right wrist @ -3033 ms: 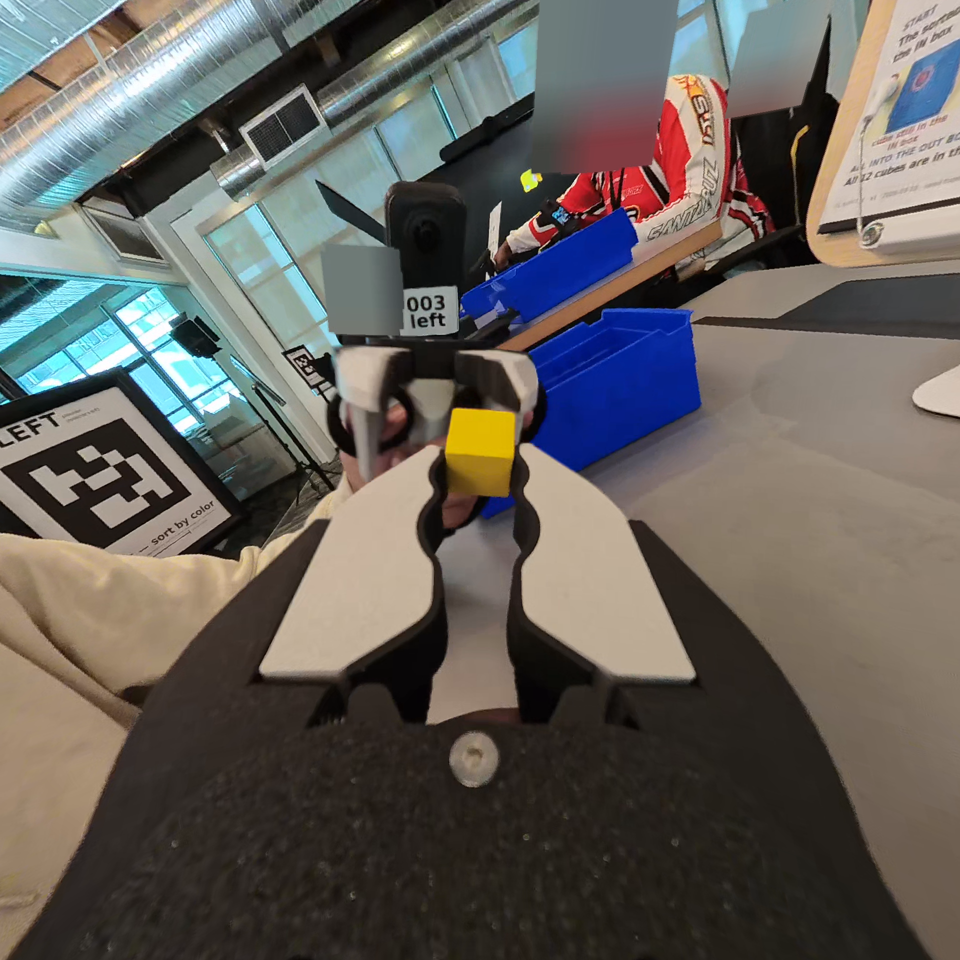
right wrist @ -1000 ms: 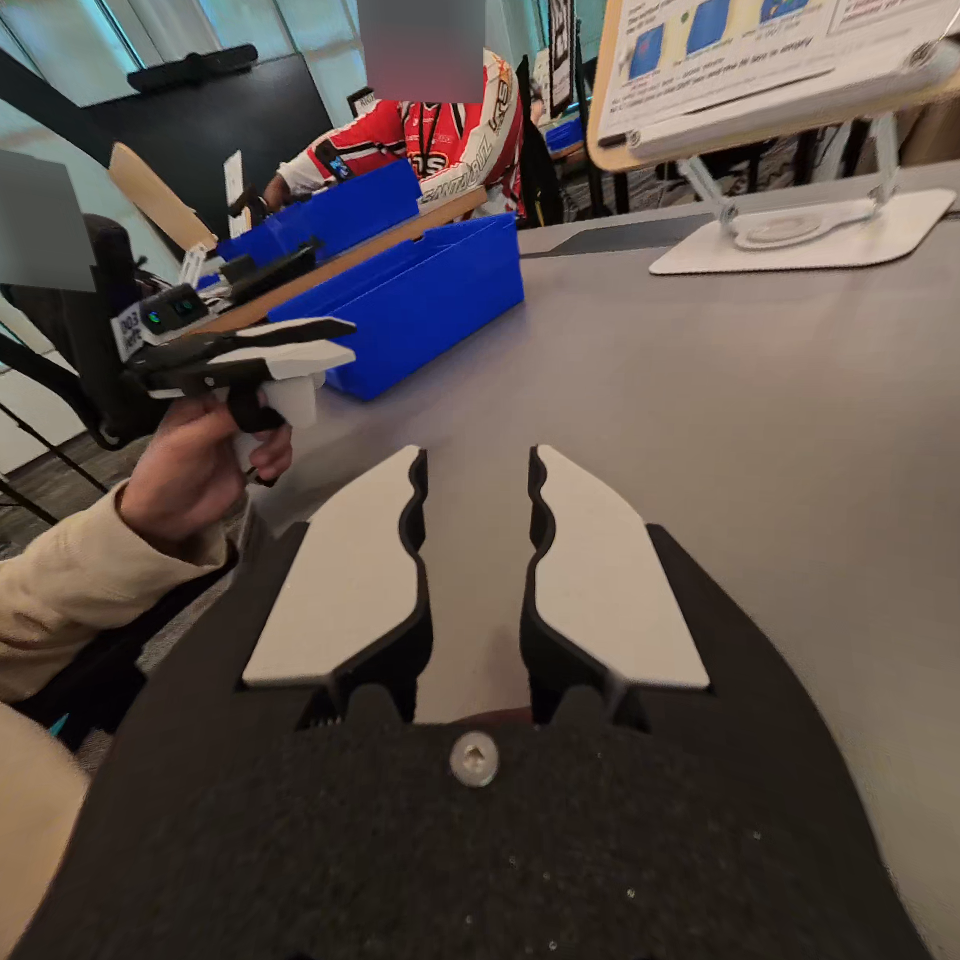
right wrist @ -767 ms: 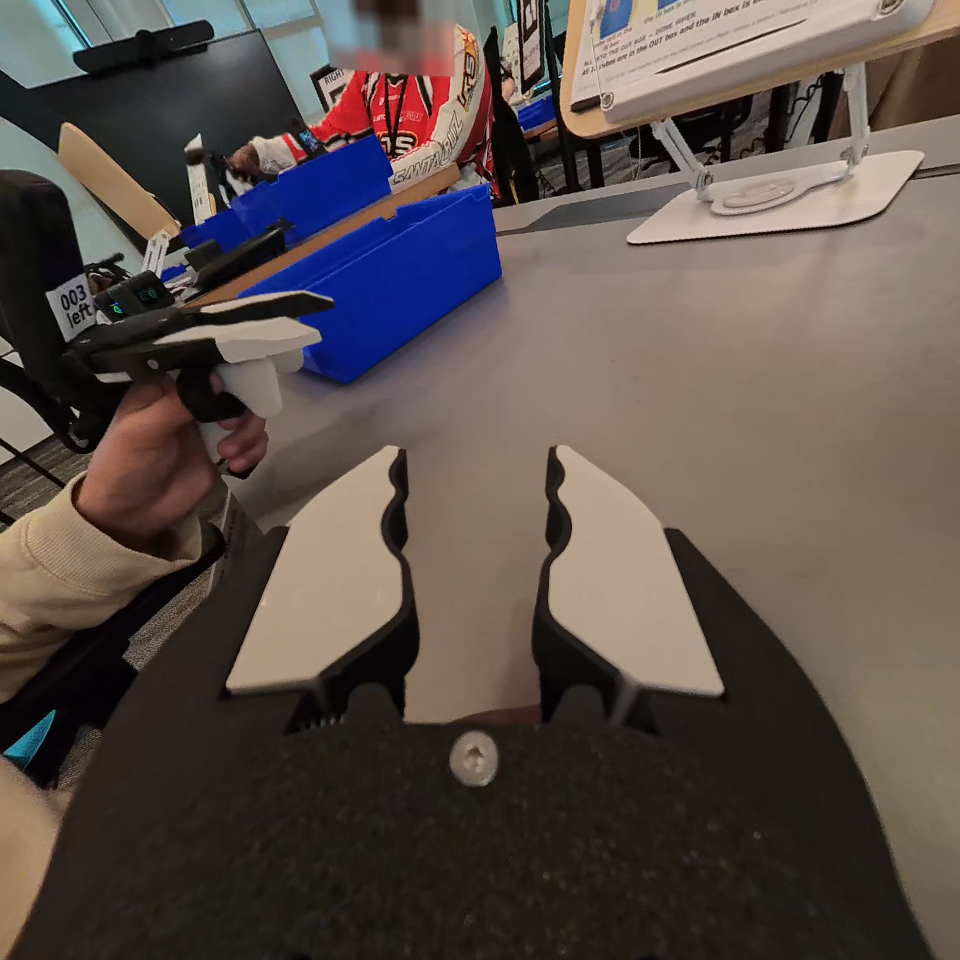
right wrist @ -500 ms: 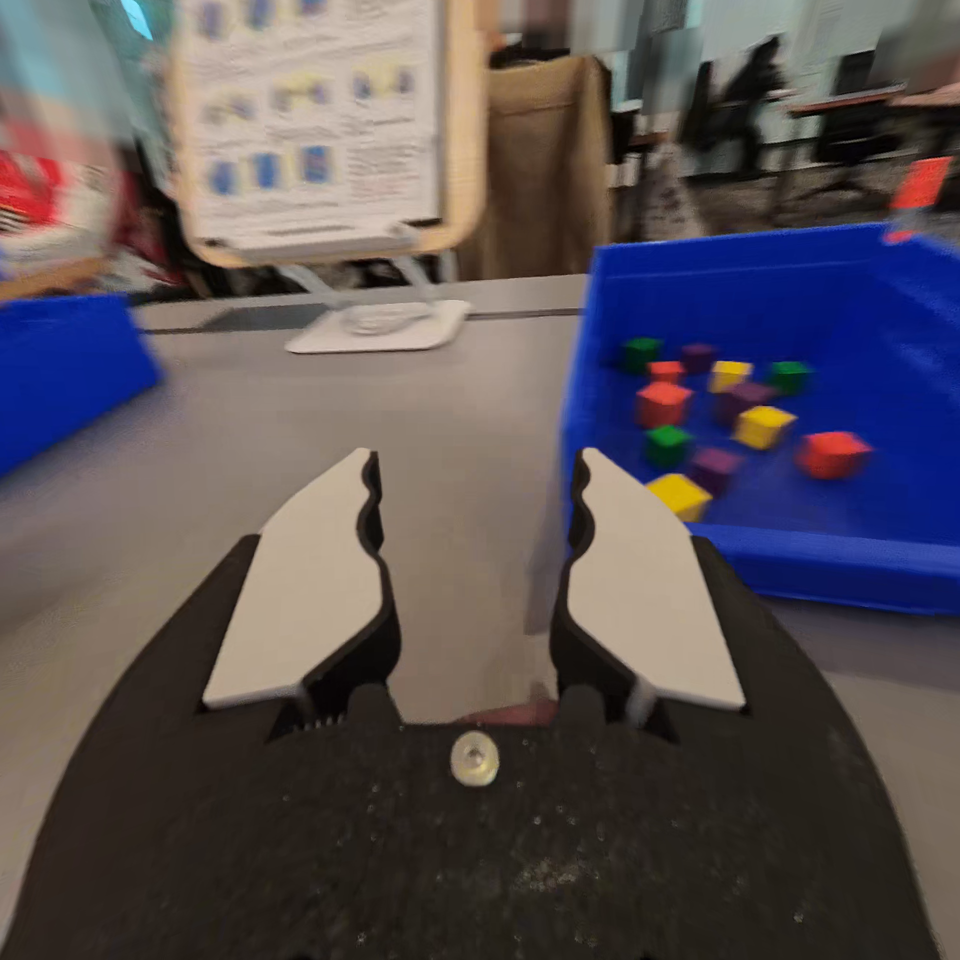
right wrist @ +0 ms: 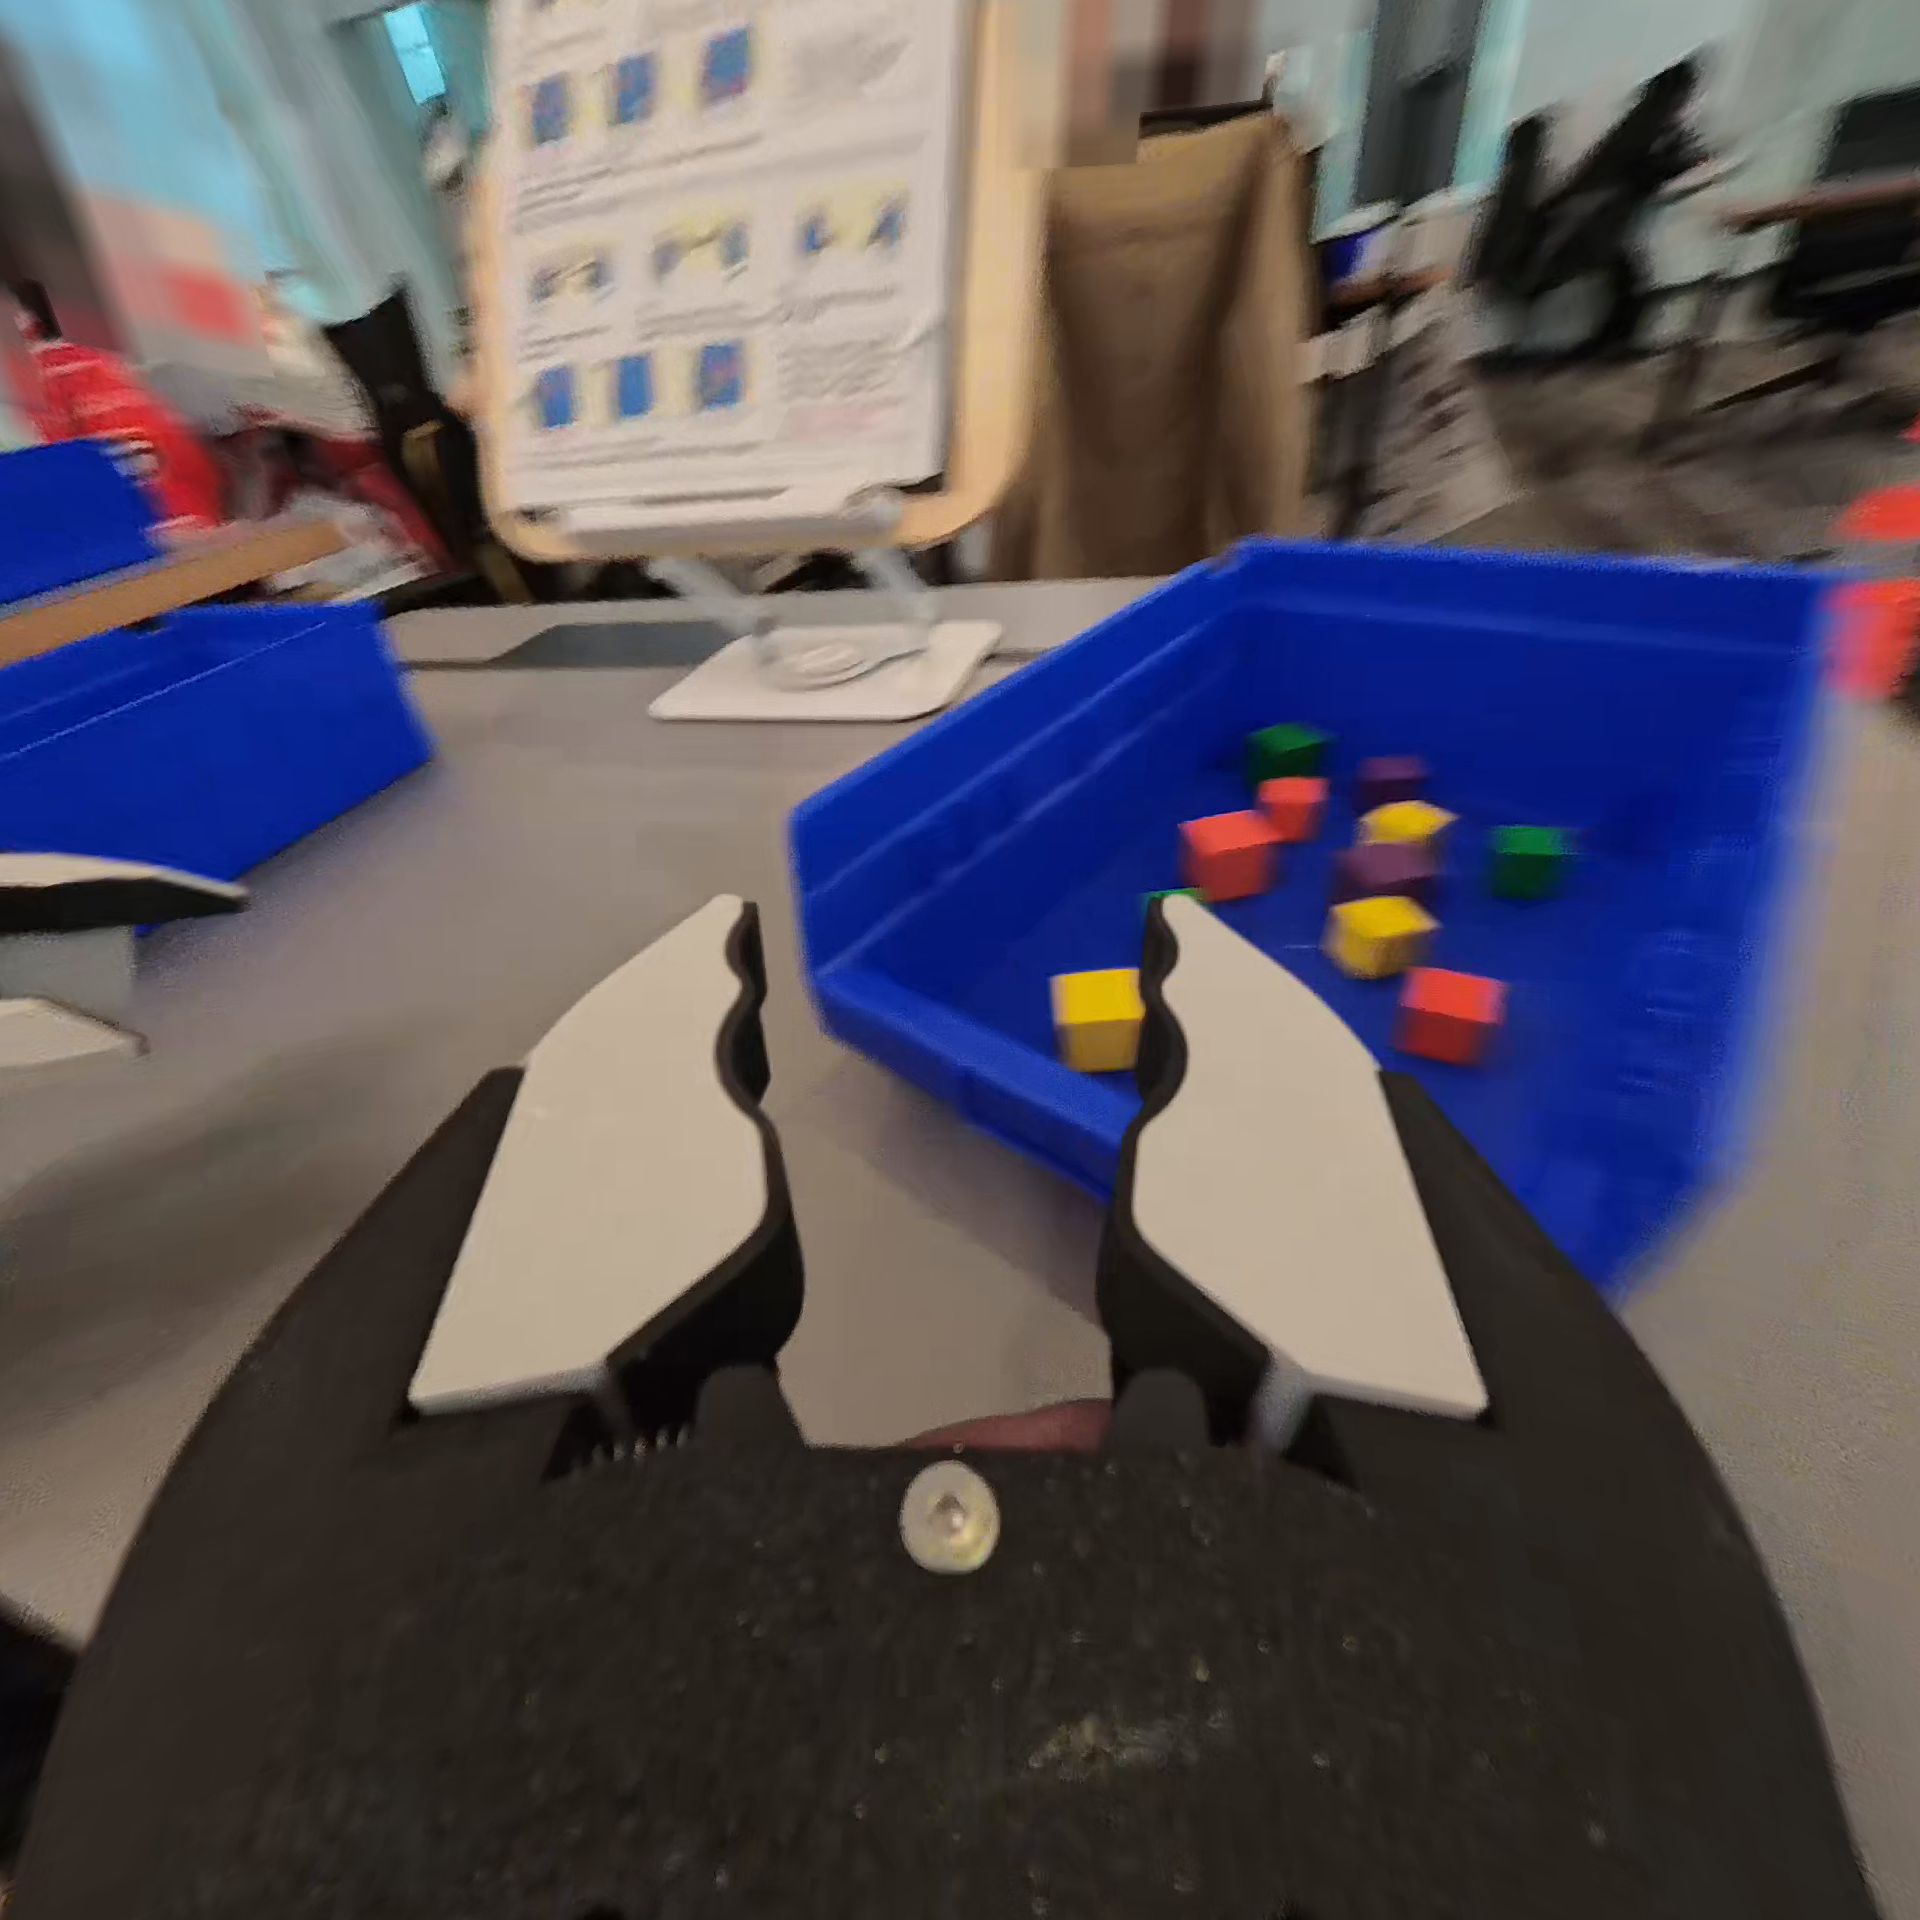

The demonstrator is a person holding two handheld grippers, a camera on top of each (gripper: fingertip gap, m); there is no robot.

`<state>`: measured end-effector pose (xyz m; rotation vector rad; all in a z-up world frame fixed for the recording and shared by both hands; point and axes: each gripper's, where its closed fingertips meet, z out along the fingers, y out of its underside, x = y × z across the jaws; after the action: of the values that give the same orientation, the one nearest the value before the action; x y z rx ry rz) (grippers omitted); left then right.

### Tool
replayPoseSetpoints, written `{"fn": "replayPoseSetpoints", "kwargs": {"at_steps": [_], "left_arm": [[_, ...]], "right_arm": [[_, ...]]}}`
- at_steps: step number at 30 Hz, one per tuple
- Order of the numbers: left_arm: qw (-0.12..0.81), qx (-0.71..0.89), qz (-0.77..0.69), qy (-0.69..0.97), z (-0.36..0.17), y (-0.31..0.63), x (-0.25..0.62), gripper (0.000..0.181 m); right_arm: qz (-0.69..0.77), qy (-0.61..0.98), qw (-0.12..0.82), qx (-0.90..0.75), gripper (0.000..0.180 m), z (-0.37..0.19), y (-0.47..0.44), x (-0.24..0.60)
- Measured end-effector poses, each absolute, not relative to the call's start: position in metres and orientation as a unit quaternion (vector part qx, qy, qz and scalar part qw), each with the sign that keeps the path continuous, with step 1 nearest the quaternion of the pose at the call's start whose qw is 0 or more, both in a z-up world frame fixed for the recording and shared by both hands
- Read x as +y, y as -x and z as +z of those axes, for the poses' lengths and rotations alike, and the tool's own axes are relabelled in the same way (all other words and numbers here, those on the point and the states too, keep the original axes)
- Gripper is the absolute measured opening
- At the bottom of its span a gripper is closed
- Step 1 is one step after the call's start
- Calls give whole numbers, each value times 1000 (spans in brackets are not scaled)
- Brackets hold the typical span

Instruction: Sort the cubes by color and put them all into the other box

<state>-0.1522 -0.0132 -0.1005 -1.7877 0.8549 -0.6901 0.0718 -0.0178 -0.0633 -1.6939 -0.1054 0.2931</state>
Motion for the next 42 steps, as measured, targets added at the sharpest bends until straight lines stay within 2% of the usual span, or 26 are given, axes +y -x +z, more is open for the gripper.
{"fn": "replayPoseSetpoints", "kwargs": {"at_steps": [4, 10, 11, 12, 14, 15, 18, 20, 23, 26, 31, 37, 42], "left_arm": [[513, 370, -260, 729, -83, 66, 18, 79], [484, 293, -266, 781, -96, -32, 72, 71], [483, 277, -260, 789, -102, -38, 80, 66], [479, 266, -249, 799, -108, -41, 88, 52], [466, 240, -228, 821, -119, -39, 100, 10], [464, 228, -215, 828, -120, -35, 104, 6], [478, 235, -160, 831, -116, -24, 108, 2], [524, 242, -139, 805, -99, -19, 100, 2], [604, 243, -98, 753, -64, 2, 78, 2], [632, 231, -81, 735, -48, 39, 62, 2], [617, 199, -68, 759, -51, 131, 63, 3], [562, 139, -44, 814, -93, 249, 64, 2], [553, 80, -27, 829, -110, 331, 56, 3]], "right_arm": [[15, 740, 664, 108, 69, -68, -161, -37], [-20, 786, 606, 122, 65, -116, -176, 2], [-16, 801, 585, 129, 63, -123, -176, 7], [-14, 797, 586, 146, 59, -122, -179, 12], [-15, 789, 590, 173, 45, -120, -184, 16], [-17, 791, 587, 168, 45, -121, -185, 18], [15, 794, 574, 198, 9, -121, -188, 10], [25, 785, 582, 211, 6, -120, -184, 4], [33, 755, 618, 216, 5, -114, -170, -4], [41, 728, 656, 196, 5, -95, -140, -9], [79, 739, 653, 144, 5, -88, -52, -2], [125, 791, 595, 72, 7, -116, 58, 23], [129, 803, 582, 4, 7, -115, 136, 39]]}}
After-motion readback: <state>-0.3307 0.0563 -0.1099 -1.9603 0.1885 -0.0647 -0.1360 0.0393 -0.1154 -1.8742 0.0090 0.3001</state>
